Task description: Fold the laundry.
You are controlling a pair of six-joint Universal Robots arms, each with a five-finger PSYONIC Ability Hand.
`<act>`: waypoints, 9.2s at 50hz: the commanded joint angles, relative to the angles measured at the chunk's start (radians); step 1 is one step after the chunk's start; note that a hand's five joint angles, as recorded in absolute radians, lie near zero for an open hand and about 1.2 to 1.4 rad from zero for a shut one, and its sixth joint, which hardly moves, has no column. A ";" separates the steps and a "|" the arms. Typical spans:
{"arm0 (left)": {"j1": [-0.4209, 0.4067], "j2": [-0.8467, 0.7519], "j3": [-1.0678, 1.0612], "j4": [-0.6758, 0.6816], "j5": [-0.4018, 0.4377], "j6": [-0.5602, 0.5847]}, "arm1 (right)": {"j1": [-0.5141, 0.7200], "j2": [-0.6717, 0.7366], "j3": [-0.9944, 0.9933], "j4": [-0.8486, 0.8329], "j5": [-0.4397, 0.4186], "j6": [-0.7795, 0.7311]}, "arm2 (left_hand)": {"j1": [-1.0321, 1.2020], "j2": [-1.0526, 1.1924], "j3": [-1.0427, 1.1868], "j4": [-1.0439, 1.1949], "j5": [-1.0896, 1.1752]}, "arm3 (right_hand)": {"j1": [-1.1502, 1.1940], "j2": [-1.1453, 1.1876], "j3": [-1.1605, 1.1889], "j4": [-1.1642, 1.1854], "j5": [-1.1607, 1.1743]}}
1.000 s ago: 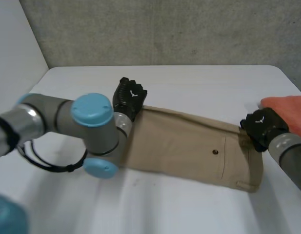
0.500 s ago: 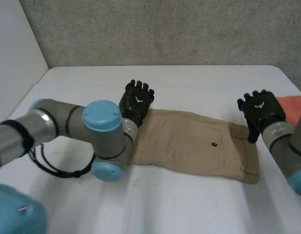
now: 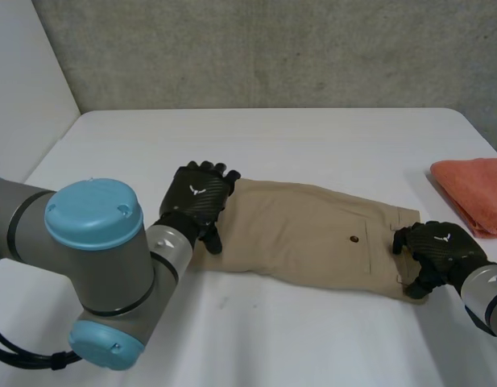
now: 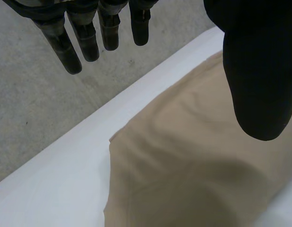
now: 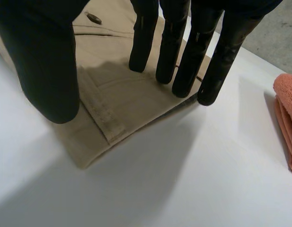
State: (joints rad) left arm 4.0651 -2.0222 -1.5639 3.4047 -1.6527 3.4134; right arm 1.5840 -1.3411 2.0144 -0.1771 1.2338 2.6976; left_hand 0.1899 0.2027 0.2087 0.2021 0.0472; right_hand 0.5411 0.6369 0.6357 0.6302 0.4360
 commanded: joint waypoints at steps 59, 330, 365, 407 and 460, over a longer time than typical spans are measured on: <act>0.014 0.089 0.096 0.011 -0.091 -0.035 | 0.425 -0.050 -0.206 -0.108 -0.068 -0.096 | -0.003 -0.016 -0.022 -0.015 -0.035 | -0.367 -0.462 -0.461 -0.456 -0.436; -0.199 0.131 0.249 -0.130 0.206 -0.296 | -0.582 0.666 -0.974 0.002 -0.629 -0.007 | -0.015 -0.028 -0.034 -0.028 -0.047 | 0.855 0.759 0.761 0.766 0.786; -0.229 0.083 0.314 -0.148 0.208 -0.295 | -0.602 0.329 -0.819 0.087 -0.189 -0.376 | -0.015 -0.028 -0.034 -0.028 -0.047 | -0.367 -0.462 -0.461 -0.456 -0.436; -0.106 0.163 0.183 -0.205 0.163 -0.299 | 0.498 0.076 -0.525 0.090 0.105 0.269 | -0.015 -0.028 -0.034 -0.028 -0.047 | -0.367 -0.462 -0.461 -0.456 -0.436; 0.106 0.263 0.099 -0.317 -0.084 -0.298 | 0.490 -0.016 -0.483 -0.002 0.409 0.261 | -0.015 -0.028 -0.034 -0.028 -0.047 | -0.367 -0.462 -0.461 -0.456 -0.436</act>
State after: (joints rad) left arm 4.1420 -1.7595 -1.4682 3.0874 -1.7746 3.1158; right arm 2.0742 -1.3575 1.5323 -0.1819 1.6483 2.9563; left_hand 0.1899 0.2026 0.2087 0.2021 0.0471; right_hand 0.2013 0.2168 0.2134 0.2307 0.0658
